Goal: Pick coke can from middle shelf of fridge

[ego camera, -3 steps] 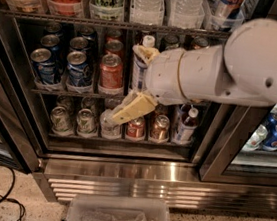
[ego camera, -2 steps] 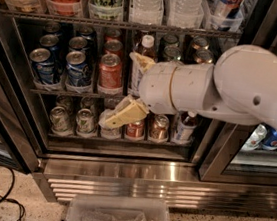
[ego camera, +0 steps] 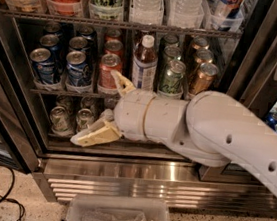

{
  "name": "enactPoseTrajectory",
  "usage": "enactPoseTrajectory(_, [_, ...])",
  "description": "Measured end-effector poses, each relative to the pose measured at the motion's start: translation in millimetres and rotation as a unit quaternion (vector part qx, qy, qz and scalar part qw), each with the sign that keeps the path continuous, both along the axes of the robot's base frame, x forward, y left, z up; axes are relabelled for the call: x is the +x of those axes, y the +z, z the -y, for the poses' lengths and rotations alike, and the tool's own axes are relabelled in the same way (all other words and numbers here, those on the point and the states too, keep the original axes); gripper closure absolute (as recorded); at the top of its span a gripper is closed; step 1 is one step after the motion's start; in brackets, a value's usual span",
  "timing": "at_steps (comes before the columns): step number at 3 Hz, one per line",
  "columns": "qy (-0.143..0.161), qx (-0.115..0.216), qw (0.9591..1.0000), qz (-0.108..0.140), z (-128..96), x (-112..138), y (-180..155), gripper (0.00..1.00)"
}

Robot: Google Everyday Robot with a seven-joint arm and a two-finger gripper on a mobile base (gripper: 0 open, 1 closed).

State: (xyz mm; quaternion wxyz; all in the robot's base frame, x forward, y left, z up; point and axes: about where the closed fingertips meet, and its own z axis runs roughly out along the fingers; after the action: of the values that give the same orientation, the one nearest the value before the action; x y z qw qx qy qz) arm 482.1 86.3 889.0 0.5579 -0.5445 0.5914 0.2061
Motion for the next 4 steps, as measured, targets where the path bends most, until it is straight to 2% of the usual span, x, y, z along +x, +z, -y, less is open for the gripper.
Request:
enactPoseTrajectory(1, [-0.004, 0.03, 0.9995, -0.01, -23.6, -8.2, -11.5, 0.0])
enactPoseTrajectory(3, [-0.001, 0.031, 0.9995, -0.007, -28.8, -9.6, -8.8, 0.0])
enactPoseTrajectory(4, [-0.014, 0.04, 0.9991, -0.004, -29.8, -7.6, -12.1, 0.0])
